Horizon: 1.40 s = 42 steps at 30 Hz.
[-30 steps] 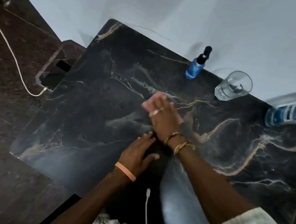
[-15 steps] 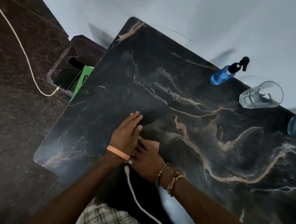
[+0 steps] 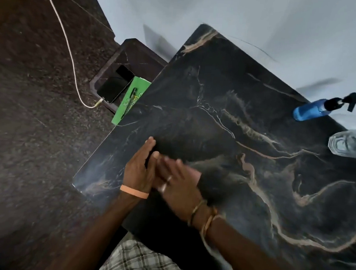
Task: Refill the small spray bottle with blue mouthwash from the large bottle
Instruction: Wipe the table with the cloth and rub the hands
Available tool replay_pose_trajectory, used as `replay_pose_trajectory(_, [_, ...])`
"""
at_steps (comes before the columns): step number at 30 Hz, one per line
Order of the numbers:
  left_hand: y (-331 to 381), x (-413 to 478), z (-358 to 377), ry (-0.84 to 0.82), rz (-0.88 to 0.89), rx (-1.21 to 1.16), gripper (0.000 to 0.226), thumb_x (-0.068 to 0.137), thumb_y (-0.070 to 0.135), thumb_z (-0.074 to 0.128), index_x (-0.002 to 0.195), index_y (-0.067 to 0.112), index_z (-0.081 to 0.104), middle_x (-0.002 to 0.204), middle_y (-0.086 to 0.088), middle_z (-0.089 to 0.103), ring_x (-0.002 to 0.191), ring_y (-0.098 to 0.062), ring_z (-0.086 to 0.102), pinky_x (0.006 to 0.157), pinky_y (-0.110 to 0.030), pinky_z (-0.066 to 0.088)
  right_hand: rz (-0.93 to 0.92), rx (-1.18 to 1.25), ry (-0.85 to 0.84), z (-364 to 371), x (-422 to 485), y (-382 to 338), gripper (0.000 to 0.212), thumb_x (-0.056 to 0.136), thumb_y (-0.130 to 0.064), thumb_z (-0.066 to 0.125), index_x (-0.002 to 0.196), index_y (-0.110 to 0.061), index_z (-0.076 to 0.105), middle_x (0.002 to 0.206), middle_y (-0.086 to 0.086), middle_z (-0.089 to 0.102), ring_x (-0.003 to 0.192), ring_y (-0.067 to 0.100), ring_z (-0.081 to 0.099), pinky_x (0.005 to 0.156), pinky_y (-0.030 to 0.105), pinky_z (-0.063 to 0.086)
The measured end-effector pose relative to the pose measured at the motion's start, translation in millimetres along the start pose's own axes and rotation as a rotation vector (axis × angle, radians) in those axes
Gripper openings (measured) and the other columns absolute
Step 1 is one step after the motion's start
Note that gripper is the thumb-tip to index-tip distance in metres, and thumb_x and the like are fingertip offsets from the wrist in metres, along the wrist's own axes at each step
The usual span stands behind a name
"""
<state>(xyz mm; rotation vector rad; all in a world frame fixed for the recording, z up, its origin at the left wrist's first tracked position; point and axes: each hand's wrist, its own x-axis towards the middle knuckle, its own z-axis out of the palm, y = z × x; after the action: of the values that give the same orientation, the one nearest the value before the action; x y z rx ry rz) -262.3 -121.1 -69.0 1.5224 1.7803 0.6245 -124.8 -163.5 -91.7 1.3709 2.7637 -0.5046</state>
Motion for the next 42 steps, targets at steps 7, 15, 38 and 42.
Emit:
replay_pose_trajectory(7, [-20, -14, 0, -0.098, 0.241, 0.129, 0.037, 0.088, 0.012, 0.067, 0.123, 0.001, 0.062, 0.137, -0.011, 0.054, 0.134, -0.024, 0.043, 0.109, -0.037, 0.038, -0.024, -0.141, 0.016, 8, -18, 68, 0.051, 0.098, -0.019, 0.045, 0.148, -0.022, 0.036, 0.157, 0.008, 0.027, 0.145, 0.034, 0.022, 0.115, 0.056, 0.017])
replay_pose_trajectory(15, [-23, -35, -26, 0.183, -0.174, -0.233, 0.051, 0.098, 0.032, 0.046, 0.141, 0.005, 0.043, 0.142, -0.008, 0.049, 0.129, -0.01, 0.047, 0.105, -0.015, 0.035, 0.242, -0.07, 0.063, -13, 89, 14, 0.068, 0.089, -0.021, 0.052, 0.151, -0.022, 0.024, 0.16, 0.011, 0.013, 0.146, 0.038, 0.008, 0.111, 0.062, 0.014])
replay_pose_trajectory(38, [-54, -20, -25, 0.01, 0.0, 0.118, 0.069, 0.097, 0.057, 0.032, 0.141, 0.005, 0.042, 0.156, -0.01, 0.026, 0.147, -0.023, 0.015, 0.117, -0.05, 0.023, -0.113, -0.28, -0.077, -25, 108, 69, 0.07, 0.088, -0.021, 0.045, 0.153, -0.018, 0.021, 0.162, 0.004, 0.011, 0.148, 0.03, 0.007, 0.117, 0.053, 0.014])
replay_pose_trajectory(42, [-64, -21, -24, -0.041, 0.072, 0.258, 0.068, 0.096, 0.052, 0.035, 0.143, 0.002, 0.039, 0.157, -0.012, 0.021, 0.148, -0.025, 0.012, 0.119, -0.042, 0.014, 0.359, -0.14, 0.015, -61, 145, 152, 0.064, 0.094, -0.023, 0.036, 0.154, -0.026, 0.015, 0.162, 0.005, 0.011, 0.148, 0.032, 0.006, 0.116, 0.056, 0.011])
